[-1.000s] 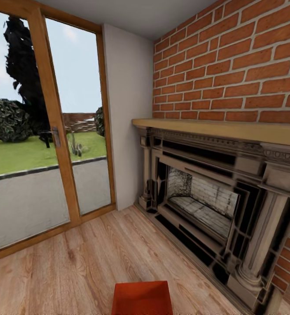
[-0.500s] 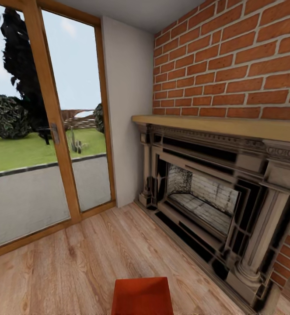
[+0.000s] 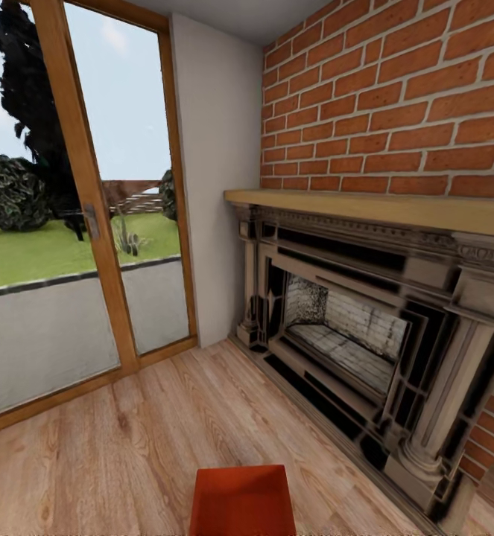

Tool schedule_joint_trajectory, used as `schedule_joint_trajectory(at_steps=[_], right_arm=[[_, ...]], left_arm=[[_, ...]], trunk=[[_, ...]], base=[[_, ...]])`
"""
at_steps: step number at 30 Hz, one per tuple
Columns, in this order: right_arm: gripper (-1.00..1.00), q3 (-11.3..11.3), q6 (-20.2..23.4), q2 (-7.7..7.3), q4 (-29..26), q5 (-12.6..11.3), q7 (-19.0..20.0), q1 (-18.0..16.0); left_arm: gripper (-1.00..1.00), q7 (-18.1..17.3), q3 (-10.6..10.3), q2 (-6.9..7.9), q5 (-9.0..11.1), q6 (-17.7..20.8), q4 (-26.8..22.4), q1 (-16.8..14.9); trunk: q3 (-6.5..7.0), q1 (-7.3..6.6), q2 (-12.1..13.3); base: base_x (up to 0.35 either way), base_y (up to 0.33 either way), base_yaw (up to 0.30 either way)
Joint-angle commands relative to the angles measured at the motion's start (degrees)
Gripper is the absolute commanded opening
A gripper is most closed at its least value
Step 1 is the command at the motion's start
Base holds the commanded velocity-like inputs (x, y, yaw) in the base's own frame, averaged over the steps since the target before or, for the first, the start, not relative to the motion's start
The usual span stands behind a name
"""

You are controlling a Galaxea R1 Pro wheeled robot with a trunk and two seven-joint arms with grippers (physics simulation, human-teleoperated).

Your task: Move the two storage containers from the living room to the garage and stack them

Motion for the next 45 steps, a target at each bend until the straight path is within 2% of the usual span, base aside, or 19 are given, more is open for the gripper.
schedule_joint_trajectory(at_steps=[1, 45], right_arm=[[1.0, 0.2, -0.3, 0.02, 0.2, -0.1, -0.2, -0.1], [1.0, -0.1, -0.6, -0.07, 0.2, -0.5, -0.1, -0.1]], left_arm=[[1.0, 0.2, -0.5, 0.0, 0.4, 0.0, 0.0, 0.0], [1.0, 0.2, -0.6, 0.0, 0.4, 0.0, 0.0, 0.0]], trunk=[[-0.16, 0.0, 0.0], [-4.15, 0.0, 0.0]], base=[[0.0, 0.0, 0.0], [0.0, 0.0, 0.0]])
